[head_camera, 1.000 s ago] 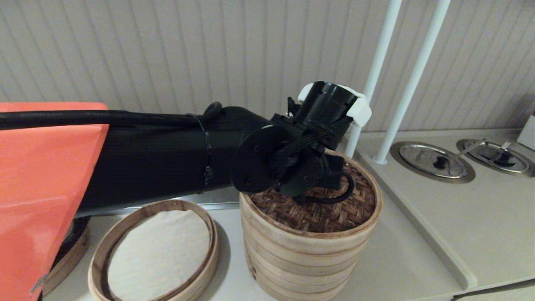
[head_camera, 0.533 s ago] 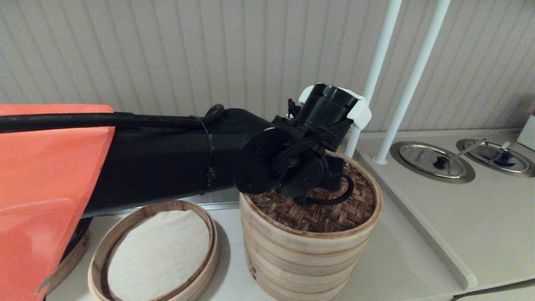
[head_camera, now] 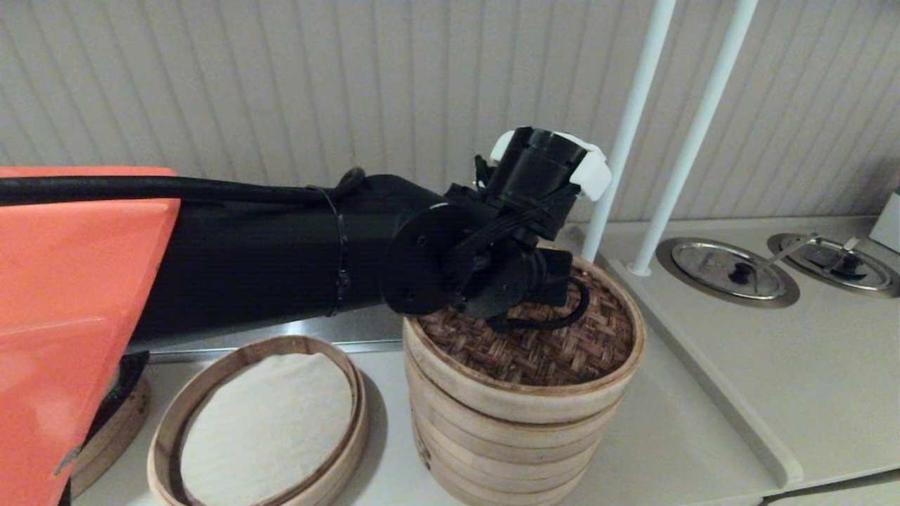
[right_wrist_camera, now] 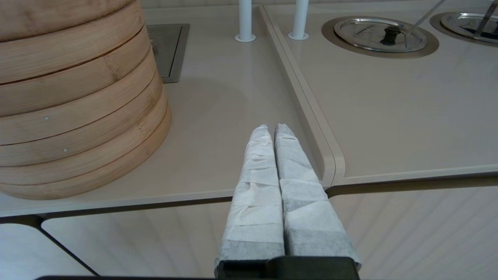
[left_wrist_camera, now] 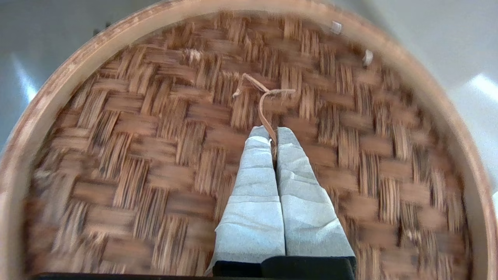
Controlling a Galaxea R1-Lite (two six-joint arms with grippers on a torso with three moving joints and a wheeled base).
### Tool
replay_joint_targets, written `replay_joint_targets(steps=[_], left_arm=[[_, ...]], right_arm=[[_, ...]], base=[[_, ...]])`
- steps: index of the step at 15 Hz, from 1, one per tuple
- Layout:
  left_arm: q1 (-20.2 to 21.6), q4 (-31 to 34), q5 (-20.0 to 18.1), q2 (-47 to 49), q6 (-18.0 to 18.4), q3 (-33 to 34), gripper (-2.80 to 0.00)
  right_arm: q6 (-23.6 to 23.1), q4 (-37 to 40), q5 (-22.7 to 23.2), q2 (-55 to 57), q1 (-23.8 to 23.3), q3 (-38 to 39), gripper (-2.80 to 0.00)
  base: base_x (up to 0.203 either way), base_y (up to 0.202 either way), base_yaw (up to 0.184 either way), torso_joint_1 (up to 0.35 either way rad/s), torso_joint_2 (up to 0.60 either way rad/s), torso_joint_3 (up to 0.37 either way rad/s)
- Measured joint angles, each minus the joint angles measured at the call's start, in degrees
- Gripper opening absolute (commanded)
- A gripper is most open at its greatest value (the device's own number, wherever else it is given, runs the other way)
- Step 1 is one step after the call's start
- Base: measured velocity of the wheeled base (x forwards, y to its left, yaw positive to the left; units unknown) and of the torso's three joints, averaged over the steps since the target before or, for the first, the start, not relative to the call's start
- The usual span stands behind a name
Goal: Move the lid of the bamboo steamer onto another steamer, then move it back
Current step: Pick up the steamer, then put the steamer
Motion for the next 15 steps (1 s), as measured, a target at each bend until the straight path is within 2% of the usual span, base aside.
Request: replay_joint_targets(steps=[10, 15], left_arm=[[0.4, -1.8, 0.1, -2.8, 0.1, 0.0, -2.80], [2.7, -0.8, 0.3, -6.9, 0.4, 0.7, -2.80]], right_arm=[[0.0, 0.0, 0.0, 0.0, 0.0, 0.0, -2.80], [0.0, 0.0, 0.0, 0.0, 0.0, 0.0, -2.80]], base=[[0.000, 0.000, 0.000, 0.000, 0.00, 0.000], [0.000, 0.000, 0.000, 0.000, 0.00, 0.000]])
